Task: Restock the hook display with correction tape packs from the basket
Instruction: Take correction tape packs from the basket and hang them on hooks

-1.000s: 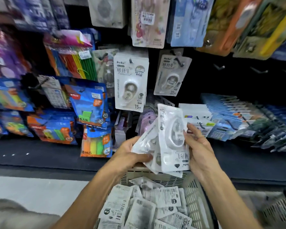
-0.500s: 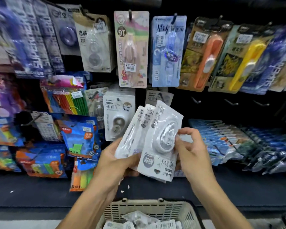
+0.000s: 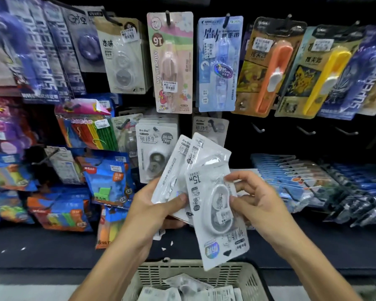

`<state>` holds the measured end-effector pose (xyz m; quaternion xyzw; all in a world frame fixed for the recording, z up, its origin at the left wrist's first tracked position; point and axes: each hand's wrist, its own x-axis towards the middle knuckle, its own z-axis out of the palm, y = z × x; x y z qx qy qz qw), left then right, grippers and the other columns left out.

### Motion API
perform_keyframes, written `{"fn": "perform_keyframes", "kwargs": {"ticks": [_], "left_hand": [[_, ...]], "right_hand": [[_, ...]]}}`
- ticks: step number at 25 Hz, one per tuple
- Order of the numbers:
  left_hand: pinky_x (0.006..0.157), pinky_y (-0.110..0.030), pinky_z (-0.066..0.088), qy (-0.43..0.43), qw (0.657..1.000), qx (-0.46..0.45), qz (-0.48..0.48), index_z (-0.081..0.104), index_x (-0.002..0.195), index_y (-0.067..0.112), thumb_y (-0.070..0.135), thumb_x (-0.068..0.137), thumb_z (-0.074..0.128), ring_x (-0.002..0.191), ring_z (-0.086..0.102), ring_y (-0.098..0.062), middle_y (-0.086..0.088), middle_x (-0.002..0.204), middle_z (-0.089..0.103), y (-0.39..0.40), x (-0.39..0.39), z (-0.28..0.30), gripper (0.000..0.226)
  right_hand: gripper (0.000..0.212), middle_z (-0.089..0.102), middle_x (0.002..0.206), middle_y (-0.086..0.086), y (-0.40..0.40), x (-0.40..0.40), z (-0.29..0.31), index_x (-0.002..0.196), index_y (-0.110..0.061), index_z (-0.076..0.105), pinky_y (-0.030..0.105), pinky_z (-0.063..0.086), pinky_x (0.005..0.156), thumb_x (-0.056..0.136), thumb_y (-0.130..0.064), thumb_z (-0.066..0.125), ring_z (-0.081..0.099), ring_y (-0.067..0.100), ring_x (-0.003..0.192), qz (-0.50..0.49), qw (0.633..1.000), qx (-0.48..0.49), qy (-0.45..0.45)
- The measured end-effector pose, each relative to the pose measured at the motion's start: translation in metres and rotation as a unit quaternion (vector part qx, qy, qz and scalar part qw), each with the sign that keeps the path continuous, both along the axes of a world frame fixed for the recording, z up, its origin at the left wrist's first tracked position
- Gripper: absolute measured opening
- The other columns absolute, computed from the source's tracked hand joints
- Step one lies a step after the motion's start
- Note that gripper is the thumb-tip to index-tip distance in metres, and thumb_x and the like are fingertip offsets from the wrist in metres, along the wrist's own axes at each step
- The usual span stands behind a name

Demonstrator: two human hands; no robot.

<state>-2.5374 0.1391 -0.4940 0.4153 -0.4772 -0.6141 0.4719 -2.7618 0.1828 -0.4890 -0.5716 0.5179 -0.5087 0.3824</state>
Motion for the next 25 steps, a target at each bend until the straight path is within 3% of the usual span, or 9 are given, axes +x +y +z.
{"fn": "perform_keyframes", "kwargs": {"ticks": [4, 6, 11, 14, 16, 18, 21, 23, 25], "left_hand": [[0.048, -0.026, 0.057, -0.014, 1.000, -0.009, -0.020, 0.079, 0.097, 0.028, -0.007, 0.078, 0.075, 0.068, 0.075, -0.013, -0.005, 0.092, 0.081, 0.006, -0.013, -0.001, 0.040], [0.049, -0.024, 0.056, 0.005, 1.000, 0.001, -0.007, 0.080, 0.096, 0.026, -0.005, 0.078, 0.076, 0.074, 0.077, -0.016, -0.004, 0.094, 0.081, 0.007, -0.017, -0.003, 0.037], [0.054, -0.033, 0.061, 0.036, 0.995, 0.015, 0.091, 0.075, 0.104, 0.028, 0.005, 0.088, 0.072, 0.079, 0.078, -0.023, -0.002, 0.096, 0.081, 0.002, -0.013, -0.011, 0.029], [0.056, -0.037, 0.061, 0.018, 0.991, -0.047, 0.122, 0.074, 0.098, 0.043, 0.011, 0.090, 0.072, 0.081, 0.078, -0.023, 0.004, 0.095, 0.080, 0.007, -0.018, -0.009, 0.032], [0.059, -0.033, 0.061, -0.011, 0.980, -0.097, 0.172, 0.073, 0.099, 0.045, 0.012, 0.090, 0.073, 0.083, 0.077, -0.015, 0.011, 0.095, 0.080, 0.007, -0.015, -0.009, 0.034], [0.064, -0.028, 0.060, -0.058, 0.966, -0.147, 0.205, 0.071, 0.103, 0.044, 0.011, 0.089, 0.074, 0.086, 0.076, -0.009, 0.016, 0.096, 0.078, 0.005, -0.007, -0.009, 0.036], [0.066, -0.024, 0.061, -0.116, 0.949, -0.209, 0.204, 0.067, 0.109, 0.047, 0.009, 0.088, 0.075, 0.085, 0.074, -0.002, 0.022, 0.096, 0.076, 0.005, 0.001, -0.004, 0.044], [0.064, -0.019, 0.059, -0.144, 0.942, -0.232, 0.196, 0.067, 0.113, 0.043, 0.008, 0.087, 0.076, 0.082, 0.073, 0.000, 0.023, 0.095, 0.076, 0.005, 0.003, -0.003, 0.045], [0.066, -0.017, 0.059, -0.144, 0.945, -0.232, 0.179, 0.069, 0.120, 0.033, 0.006, 0.086, 0.076, 0.084, 0.073, 0.000, 0.021, 0.097, 0.076, 0.006, 0.003, -0.003, 0.044]], "right_hand": [[0.081, 0.066, 0.107, -0.019, 0.007, 0.005, -0.003, 0.135, -0.060, 0.038, 0.027, 0.058, 0.062, 0.083, -0.010, 0.077, 0.073, 0.015, 0.078, 0.073, 0.992, 0.041, 0.096], [0.078, 0.072, 0.106, -0.017, 0.010, 0.008, -0.007, 0.129, -0.056, 0.046, 0.031, 0.062, 0.065, 0.079, -0.007, 0.078, 0.074, 0.014, 0.084, 0.085, 0.990, 0.066, 0.093], [0.024, 0.075, 0.109, 0.020, 0.002, 0.001, -0.016, 0.103, -0.011, 0.073, 0.038, 0.063, 0.064, 0.081, -0.001, 0.071, 0.077, 0.029, 0.088, -0.006, 0.959, 0.111, -0.261], [0.006, 0.077, 0.091, 0.016, 0.003, 0.011, -0.029, 0.073, -0.013, 0.066, 0.036, 0.062, 0.059, 0.073, -0.009, 0.070, 0.077, 0.026, 0.077, -0.022, 0.918, 0.106, -0.381], [0.013, 0.077, 0.089, 0.015, 0.006, 0.016, -0.035, 0.067, -0.015, 0.064, 0.033, 0.061, 0.059, 0.070, -0.015, 0.076, 0.077, 0.025, 0.077, -0.017, 0.933, 0.117, -0.340], [0.032, 0.077, 0.105, 0.015, 0.008, 0.015, -0.030, 0.092, -0.014, 0.072, 0.032, 0.058, 0.056, 0.063, -0.019, 0.087, 0.076, 0.027, 0.081, 0.003, 0.956, 0.136, -0.259], [0.069, 0.075, 0.105, 0.011, 0.007, 0.003, -0.019, 0.121, -0.028, 0.068, 0.028, 0.052, 0.043, 0.059, -0.010, 0.092, 0.072, 0.023, 0.070, 0.043, 0.942, 0.174, -0.285], [0.057, 0.075, 0.101, 0.014, 0.008, 0.001, -0.011, 0.117, -0.027, 0.073, 0.029, 0.054, 0.043, 0.064, -0.016, 0.091, 0.072, 0.023, 0.070, 0.057, 0.938, 0.194, -0.283], [0.042, 0.076, 0.098, 0.017, 0.011, -0.001, -0.004, 0.107, -0.018, 0.077, 0.026, 0.052, 0.040, 0.068, -0.023, 0.092, 0.072, 0.022, 0.069, 0.080, 0.955, 0.213, -0.190]]}}
